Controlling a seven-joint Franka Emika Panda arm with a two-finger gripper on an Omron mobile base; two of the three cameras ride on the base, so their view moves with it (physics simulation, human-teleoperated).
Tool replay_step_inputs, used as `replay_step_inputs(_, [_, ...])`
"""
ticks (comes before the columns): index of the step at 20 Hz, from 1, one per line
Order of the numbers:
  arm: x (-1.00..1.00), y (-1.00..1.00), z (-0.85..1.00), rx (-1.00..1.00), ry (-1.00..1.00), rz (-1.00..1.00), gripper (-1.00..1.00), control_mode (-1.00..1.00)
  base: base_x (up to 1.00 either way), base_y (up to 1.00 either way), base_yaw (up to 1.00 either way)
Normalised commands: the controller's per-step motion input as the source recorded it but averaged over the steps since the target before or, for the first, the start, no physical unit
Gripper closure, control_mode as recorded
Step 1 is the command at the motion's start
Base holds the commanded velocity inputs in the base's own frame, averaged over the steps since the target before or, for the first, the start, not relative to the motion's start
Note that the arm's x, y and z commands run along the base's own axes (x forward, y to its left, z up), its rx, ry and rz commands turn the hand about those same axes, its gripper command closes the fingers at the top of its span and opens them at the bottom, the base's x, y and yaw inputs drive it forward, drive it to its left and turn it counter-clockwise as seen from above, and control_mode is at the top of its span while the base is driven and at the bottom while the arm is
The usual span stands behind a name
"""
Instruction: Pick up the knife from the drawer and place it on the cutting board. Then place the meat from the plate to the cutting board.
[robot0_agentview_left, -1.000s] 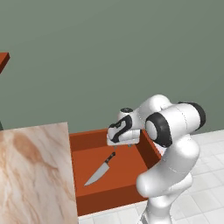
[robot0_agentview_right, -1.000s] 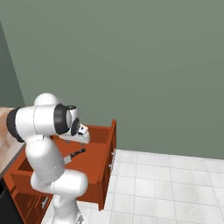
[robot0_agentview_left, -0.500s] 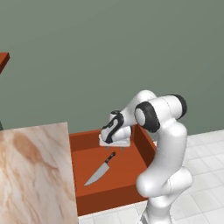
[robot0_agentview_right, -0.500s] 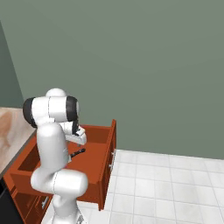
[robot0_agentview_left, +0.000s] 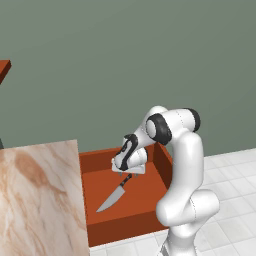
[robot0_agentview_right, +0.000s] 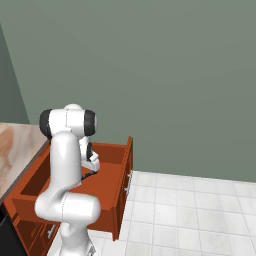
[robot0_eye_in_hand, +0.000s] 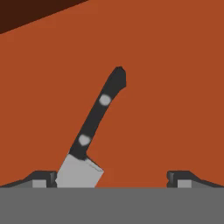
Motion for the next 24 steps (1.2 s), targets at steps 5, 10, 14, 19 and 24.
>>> replay_step_inputs(5, [0.12,0.0,-0.32,0.0,0.0,0.0,-1.0,-1.0,0.0,0.0,0.0])
replay_step_inputs(10, [0.22,0.0,-0.31,0.0,-0.01,0.0,-1.0,-1.0,0.0,0.0,0.0])
replay_step_inputs(14, [0.23,0.0,-0.26,0.0,0.0,0.0,-1.0,-1.0,0.0,0.0,0.0])
replay_step_inputs(19, [0.22,0.0,-0.18,0.0,-0.01,0.0,-1.0,-1.0,0.0,0.0,0.0])
replay_step_inputs(24, [0.18,0.0,-0.17,0.0,-0.01,0.0,-1.0,-1.0,0.0,0.0,0.0])
